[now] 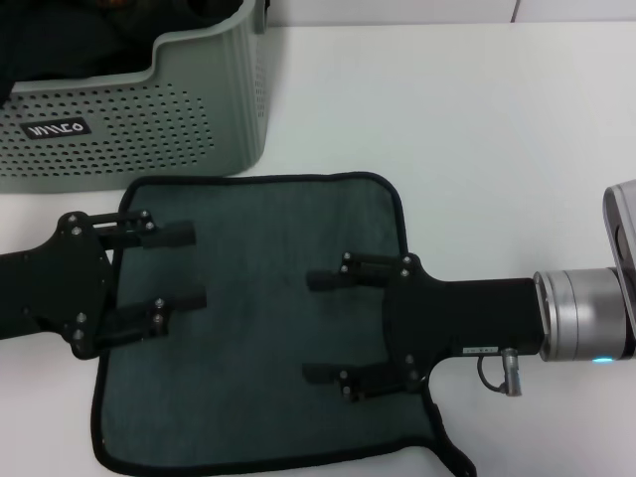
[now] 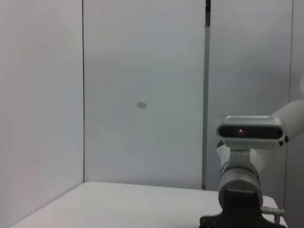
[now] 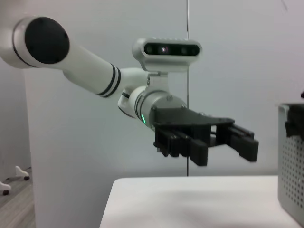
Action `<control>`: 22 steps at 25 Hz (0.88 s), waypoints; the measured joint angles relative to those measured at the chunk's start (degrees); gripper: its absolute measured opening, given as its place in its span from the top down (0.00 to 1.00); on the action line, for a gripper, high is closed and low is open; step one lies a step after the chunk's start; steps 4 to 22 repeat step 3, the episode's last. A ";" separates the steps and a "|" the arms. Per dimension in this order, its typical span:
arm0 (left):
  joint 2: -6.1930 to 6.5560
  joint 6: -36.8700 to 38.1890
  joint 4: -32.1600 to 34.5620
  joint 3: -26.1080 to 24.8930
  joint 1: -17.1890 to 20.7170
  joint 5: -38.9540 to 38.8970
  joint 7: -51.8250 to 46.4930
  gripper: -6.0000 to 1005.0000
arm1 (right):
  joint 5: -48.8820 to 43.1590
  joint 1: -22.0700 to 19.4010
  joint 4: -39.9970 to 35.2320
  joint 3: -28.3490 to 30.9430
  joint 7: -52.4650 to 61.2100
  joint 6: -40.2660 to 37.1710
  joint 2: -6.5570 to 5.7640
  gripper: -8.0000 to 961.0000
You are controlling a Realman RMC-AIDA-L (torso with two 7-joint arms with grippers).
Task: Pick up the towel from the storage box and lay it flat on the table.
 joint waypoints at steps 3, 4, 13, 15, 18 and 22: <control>0.71 -0.02 -0.68 0.29 -0.58 0.28 -0.29 0.45 | 0.65 0.07 0.02 -0.26 -0.60 0.00 0.00 0.14; 0.71 -0.02 -0.68 0.29 -0.58 0.28 -0.29 0.45 | 0.65 0.07 0.02 -0.26 -0.60 0.00 0.00 0.14; 0.71 -0.02 -0.68 0.29 -0.58 0.28 -0.29 0.45 | 0.65 0.07 0.02 -0.26 -0.60 0.00 0.00 0.14; 0.71 -0.02 -0.68 0.29 -0.58 0.28 -0.29 0.45 | 0.65 0.07 0.02 -0.26 -0.60 0.00 0.00 0.14; 0.71 -0.02 -0.68 0.29 -0.58 0.28 -0.29 0.45 | 0.65 0.07 0.02 -0.26 -0.60 0.00 0.00 0.14; 0.71 -0.02 -0.68 0.29 -0.58 0.28 -0.29 0.45 | 0.65 0.07 0.02 -0.26 -0.60 0.00 0.00 0.14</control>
